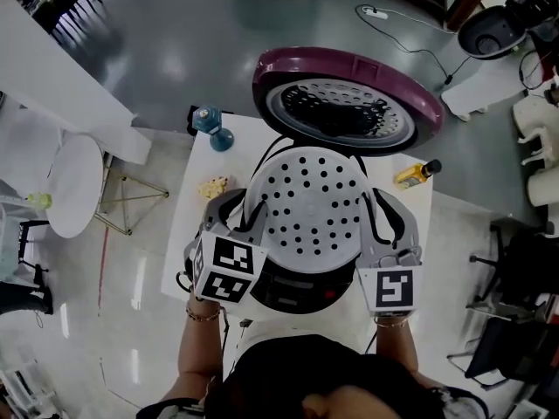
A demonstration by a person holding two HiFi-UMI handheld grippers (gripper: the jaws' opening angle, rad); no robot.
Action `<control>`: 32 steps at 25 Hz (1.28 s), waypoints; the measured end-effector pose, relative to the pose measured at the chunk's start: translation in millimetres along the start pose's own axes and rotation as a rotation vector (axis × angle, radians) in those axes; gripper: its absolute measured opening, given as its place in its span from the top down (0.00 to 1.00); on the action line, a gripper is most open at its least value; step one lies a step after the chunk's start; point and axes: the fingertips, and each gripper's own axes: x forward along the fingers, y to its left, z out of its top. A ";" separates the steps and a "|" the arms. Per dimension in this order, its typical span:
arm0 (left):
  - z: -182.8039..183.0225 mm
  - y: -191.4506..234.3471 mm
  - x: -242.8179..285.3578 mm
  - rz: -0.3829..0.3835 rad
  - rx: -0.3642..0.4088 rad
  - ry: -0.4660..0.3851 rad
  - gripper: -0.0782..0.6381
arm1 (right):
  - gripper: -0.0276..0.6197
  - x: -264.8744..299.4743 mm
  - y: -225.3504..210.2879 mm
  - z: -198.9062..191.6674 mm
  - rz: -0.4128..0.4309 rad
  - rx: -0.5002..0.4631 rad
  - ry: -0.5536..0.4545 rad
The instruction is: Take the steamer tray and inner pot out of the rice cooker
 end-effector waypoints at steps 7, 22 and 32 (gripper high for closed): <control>12.5 -15.3 -29.0 0.005 -0.022 -0.072 0.74 | 0.86 -28.5 -3.4 13.1 -0.019 0.026 -0.047; 69.1 -128.8 -85.3 -0.070 -0.038 -0.245 0.77 | 0.86 -137.8 -70.6 -3.4 -0.070 0.015 -0.020; 72.0 -242.4 -77.6 -0.091 -0.035 -0.203 0.76 | 0.89 -206.8 -135.1 -59.1 -0.018 0.175 0.031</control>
